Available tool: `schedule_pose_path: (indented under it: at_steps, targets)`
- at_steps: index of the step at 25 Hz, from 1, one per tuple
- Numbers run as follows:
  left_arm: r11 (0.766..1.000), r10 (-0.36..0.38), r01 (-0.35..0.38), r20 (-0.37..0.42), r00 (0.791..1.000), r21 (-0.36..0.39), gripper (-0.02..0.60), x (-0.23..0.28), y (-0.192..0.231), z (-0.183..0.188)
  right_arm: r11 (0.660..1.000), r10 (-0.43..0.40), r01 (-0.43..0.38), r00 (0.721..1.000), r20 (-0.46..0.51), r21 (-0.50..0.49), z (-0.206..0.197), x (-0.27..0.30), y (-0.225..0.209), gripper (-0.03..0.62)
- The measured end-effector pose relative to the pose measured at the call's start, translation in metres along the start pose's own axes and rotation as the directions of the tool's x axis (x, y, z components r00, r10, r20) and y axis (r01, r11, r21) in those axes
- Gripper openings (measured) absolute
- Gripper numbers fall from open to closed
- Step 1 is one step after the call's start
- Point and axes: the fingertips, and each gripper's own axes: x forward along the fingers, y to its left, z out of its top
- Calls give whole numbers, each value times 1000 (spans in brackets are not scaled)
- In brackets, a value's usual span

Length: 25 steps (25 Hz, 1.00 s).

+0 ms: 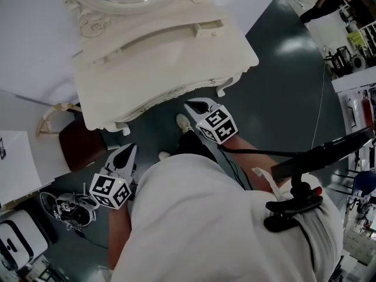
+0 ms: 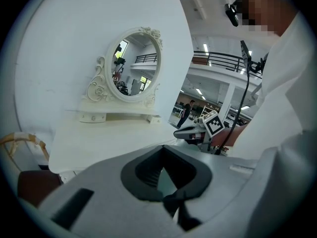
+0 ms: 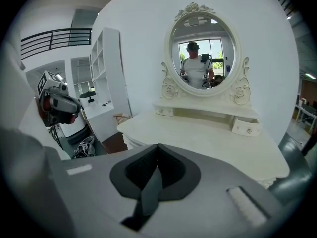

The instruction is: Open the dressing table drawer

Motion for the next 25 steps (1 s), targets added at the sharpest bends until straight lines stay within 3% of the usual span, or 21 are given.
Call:
schedule_pose_path:
  at_steps: [25]
  targets:
    - [999, 31, -30, 10, 999, -25, 1, -15, 5, -14, 995, 74, -73, 997, 15, -63, 16, 4, 40, -2]
